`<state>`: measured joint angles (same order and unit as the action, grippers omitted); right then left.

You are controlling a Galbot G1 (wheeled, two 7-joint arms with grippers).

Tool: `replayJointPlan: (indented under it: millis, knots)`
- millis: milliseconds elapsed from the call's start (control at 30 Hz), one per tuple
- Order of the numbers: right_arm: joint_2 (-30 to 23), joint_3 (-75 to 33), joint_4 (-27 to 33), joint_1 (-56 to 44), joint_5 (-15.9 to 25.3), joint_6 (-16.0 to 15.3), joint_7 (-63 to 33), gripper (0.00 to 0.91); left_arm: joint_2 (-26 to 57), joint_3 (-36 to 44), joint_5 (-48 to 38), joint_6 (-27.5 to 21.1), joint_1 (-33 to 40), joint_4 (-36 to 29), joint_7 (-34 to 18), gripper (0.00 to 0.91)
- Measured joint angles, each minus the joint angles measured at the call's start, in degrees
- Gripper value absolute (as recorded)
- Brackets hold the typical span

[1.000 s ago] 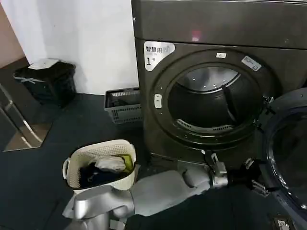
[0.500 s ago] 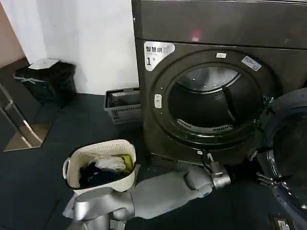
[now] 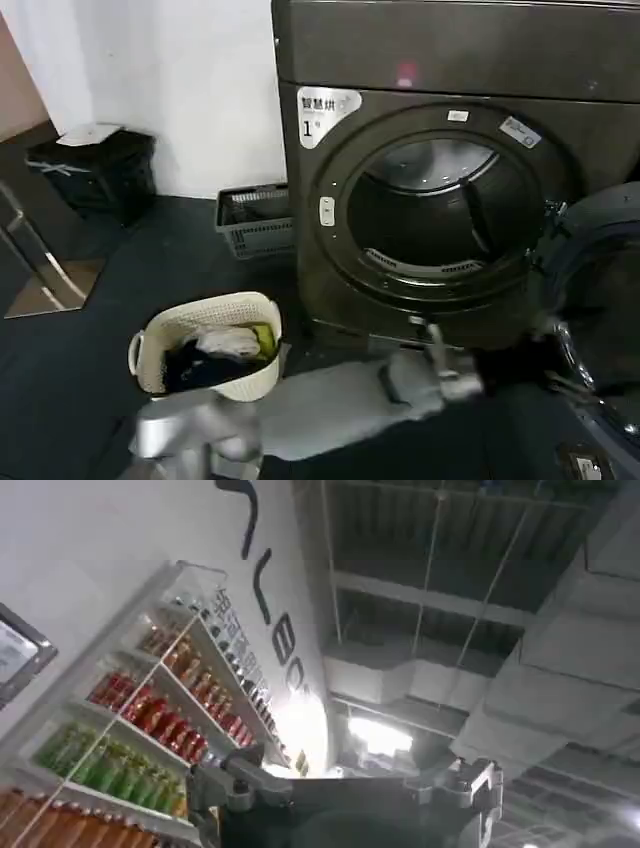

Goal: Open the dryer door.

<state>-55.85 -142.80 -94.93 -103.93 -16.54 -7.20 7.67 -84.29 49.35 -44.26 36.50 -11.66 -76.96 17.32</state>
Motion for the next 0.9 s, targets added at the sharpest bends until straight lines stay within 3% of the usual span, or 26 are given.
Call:
replayJointPlan:
  millis: [433,900]
  knots:
    - [-0.2,0.0,0.0,-0.3,0.1,0.1,0.2,0.907,12.1,0.8,0.0,0.3,2.0,-6.3,0.1,0.907]
    - [0.0,1.8,-0.3,1.1,0.2,0.2,0.2,0.907,28.2,3.2,4.5,-12.3,5.0,-13.6,-0.2,0.907]
